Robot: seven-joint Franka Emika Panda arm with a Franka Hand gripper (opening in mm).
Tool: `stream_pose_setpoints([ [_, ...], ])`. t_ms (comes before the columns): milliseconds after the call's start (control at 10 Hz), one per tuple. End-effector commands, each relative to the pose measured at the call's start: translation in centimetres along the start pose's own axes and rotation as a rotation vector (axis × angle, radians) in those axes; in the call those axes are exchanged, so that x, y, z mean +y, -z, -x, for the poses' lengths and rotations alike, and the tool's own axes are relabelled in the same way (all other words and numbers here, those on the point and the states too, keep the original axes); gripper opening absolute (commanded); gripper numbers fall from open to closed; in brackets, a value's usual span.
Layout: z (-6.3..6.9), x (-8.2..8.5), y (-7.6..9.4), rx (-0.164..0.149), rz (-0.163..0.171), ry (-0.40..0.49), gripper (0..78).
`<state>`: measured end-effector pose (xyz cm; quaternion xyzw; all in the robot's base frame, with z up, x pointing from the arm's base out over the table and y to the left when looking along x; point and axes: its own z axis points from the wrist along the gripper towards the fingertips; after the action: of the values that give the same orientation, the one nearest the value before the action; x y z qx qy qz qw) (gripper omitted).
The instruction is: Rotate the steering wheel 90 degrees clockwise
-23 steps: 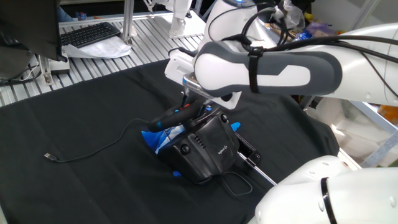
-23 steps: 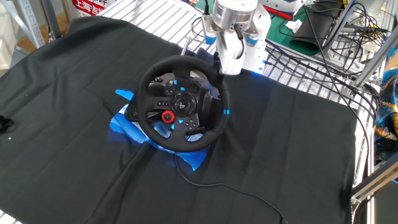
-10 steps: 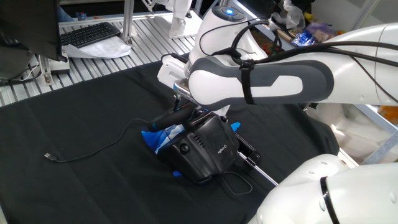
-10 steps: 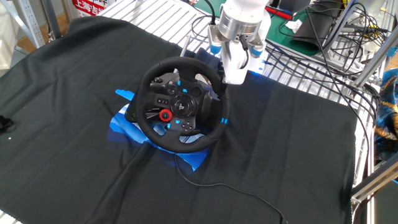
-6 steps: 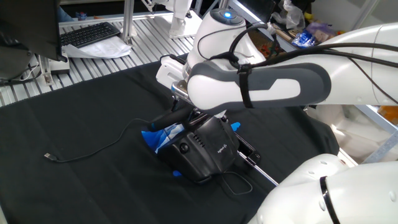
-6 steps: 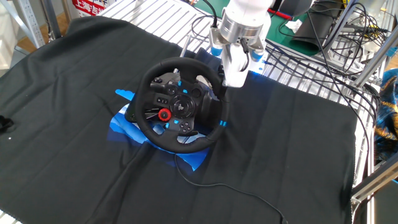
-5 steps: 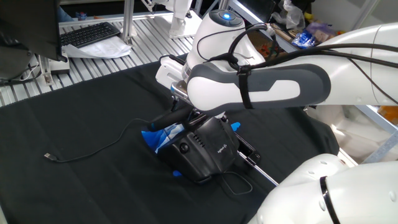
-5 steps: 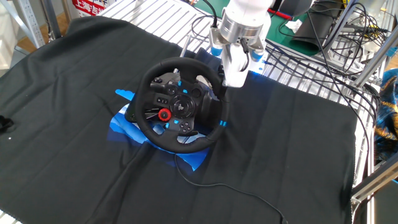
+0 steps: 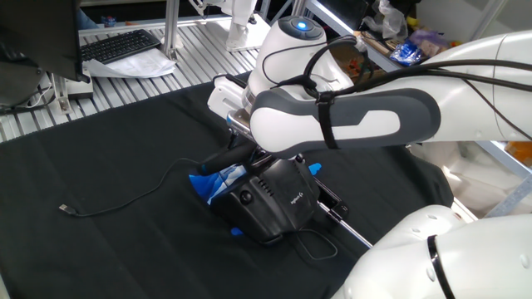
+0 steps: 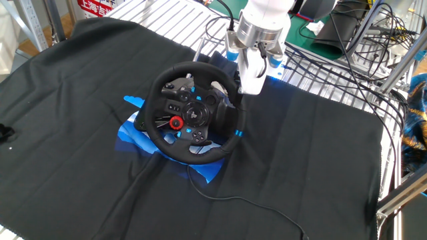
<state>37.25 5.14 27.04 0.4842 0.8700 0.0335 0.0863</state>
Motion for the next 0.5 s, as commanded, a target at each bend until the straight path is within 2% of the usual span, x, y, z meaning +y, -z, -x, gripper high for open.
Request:
stream_pose_setpoints([
  [100,0.02,-0.2,-0.2,0.008,-0.004,0.002,2.0],
  [300,-0.05,-0.19,-0.15,0.01,-0.006,0.003,2.0],
  [500,-0.28,-0.15,0.0,0.01,-0.004,-0.035,2.0],
])
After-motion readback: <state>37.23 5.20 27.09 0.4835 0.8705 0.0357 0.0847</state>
